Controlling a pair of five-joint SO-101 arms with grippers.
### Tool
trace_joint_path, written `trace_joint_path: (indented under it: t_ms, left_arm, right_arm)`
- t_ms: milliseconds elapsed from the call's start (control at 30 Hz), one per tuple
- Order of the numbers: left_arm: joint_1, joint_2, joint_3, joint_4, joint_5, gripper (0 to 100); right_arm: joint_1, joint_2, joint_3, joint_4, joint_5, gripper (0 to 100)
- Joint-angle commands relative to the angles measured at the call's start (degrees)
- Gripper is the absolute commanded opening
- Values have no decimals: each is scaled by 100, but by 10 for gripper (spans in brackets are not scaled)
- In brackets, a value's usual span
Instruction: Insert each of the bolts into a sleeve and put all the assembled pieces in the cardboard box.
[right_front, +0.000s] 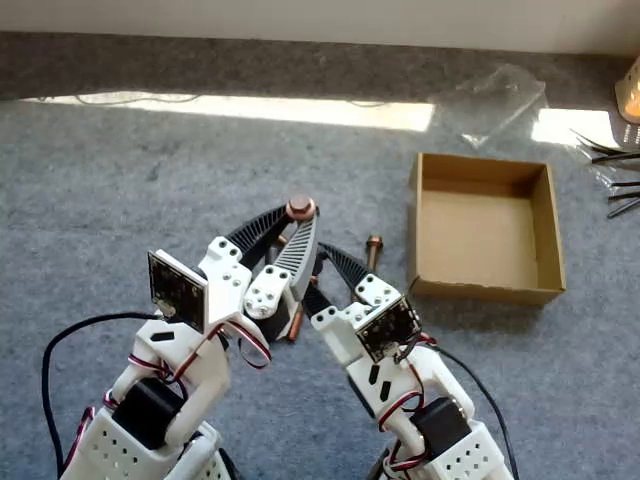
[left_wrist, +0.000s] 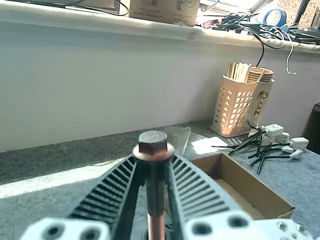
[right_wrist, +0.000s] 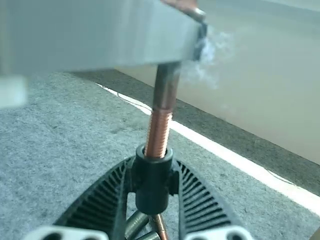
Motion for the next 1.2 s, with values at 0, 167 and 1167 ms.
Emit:
trace_joint_path:
  t_ms: [0, 167, 1167]
  left_arm:
    - [84, -145, -66, 325, -9, 6]
    - [84, -154, 75, 369, -9, 6]
    - [84, -163, 655, 387, -35, 6]
  right_arm:
    - [-22, -31, 567, 13, 70, 5]
    - [-22, -31, 567, 13, 70, 5]
    - [-13, -22, 567, 13, 70, 5]
